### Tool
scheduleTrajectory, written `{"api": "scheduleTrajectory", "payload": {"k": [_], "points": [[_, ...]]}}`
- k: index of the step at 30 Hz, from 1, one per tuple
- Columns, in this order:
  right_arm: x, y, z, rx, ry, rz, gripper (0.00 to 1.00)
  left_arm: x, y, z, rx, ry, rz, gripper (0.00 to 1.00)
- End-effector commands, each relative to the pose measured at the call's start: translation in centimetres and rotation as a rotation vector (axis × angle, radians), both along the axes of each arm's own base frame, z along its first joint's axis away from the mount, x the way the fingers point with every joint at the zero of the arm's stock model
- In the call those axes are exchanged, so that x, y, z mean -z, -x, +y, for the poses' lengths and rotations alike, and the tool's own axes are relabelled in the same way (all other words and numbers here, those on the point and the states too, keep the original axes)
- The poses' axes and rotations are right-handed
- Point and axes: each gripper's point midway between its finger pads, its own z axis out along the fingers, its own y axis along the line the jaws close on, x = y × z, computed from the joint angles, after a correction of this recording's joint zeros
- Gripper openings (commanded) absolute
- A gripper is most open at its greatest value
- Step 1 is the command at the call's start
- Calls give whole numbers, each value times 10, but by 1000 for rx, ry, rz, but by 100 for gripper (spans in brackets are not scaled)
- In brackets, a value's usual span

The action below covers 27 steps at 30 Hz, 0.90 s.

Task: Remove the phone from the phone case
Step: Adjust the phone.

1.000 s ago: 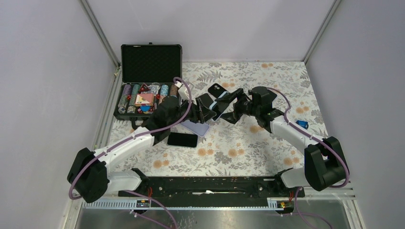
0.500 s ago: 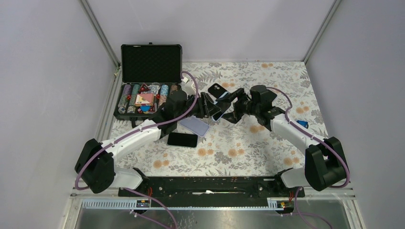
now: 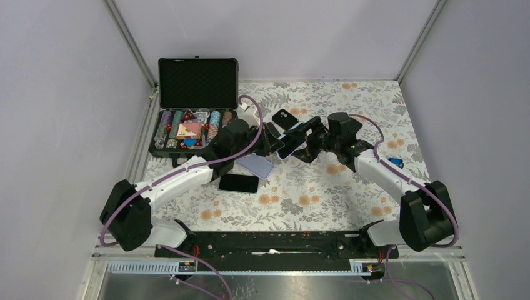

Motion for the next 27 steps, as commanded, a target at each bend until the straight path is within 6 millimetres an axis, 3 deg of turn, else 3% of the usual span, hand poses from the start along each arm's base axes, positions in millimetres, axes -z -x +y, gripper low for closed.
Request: {"api": "scheduleTrajectory", "payload": {"k": [1,3,6,7,11,18,27], "points": [[-76,-13,7,-12,-67,-253,63,-35,6,-15,65,61,-64,0],[-74,-11,7,-17,-68,-258,70,-42,7,-15,77,58,-98,0],[-67,-5,3,-47,-25,-297,98,-54,8,-12,108,45,-171,0],[-66,-3,1,-67,3,-320,99,-58,9,-10,117,40,-194,0],[-59,6,-19,-128,149,-385,100,-74,2,8,125,31,-226,0],[-112,18,-49,-164,264,-628,100,-97,4,32,234,22,-226,0],[-171,44,-42,-434,331,-961,100,-131,42,46,539,46,-301,0]]}}
